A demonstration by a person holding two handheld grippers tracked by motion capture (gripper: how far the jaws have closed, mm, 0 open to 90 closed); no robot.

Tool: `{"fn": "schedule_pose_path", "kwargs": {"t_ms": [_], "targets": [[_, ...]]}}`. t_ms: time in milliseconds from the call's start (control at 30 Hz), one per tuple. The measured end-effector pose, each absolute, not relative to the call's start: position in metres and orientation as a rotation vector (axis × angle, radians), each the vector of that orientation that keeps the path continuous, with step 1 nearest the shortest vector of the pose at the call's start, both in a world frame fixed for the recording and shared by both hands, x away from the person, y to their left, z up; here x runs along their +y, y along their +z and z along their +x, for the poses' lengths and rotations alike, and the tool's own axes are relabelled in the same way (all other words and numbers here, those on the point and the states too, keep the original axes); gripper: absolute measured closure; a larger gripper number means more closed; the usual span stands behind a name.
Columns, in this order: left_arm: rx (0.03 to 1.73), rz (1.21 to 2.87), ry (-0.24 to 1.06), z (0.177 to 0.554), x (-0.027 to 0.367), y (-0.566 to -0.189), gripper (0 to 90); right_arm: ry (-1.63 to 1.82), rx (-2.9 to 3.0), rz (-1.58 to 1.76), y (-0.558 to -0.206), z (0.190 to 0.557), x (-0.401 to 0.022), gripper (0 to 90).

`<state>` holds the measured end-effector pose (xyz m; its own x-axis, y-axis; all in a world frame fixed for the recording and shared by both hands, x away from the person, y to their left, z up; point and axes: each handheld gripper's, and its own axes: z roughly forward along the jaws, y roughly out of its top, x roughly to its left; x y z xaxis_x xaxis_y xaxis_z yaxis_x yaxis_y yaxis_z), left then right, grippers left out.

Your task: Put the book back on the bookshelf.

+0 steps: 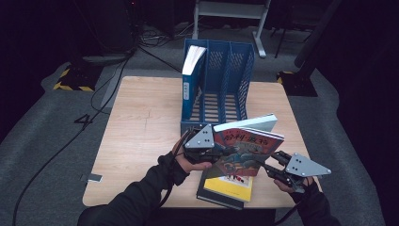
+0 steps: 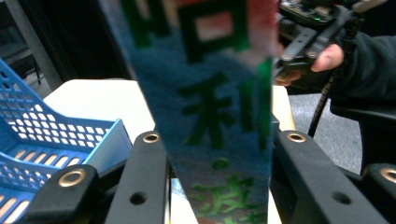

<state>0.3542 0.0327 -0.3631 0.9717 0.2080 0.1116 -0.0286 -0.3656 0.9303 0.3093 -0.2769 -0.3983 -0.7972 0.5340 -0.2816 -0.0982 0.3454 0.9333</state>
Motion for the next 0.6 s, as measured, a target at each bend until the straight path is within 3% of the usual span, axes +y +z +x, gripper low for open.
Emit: {"fn": "schedule_pose_path", "kwargs": {"t_ms": [367,600], "targets": [[0.04,1.952,0.386,0.36,0.034,-0.361,70.3,1.447,2.006,0.486,-0.399,0.323,-0.28,67.5],[0.055,1.935,0.348,0.381,0.04,-0.361,73.0,1.387,1.971,0.51,-0.396,0.334,-0.271,67.6]]}}
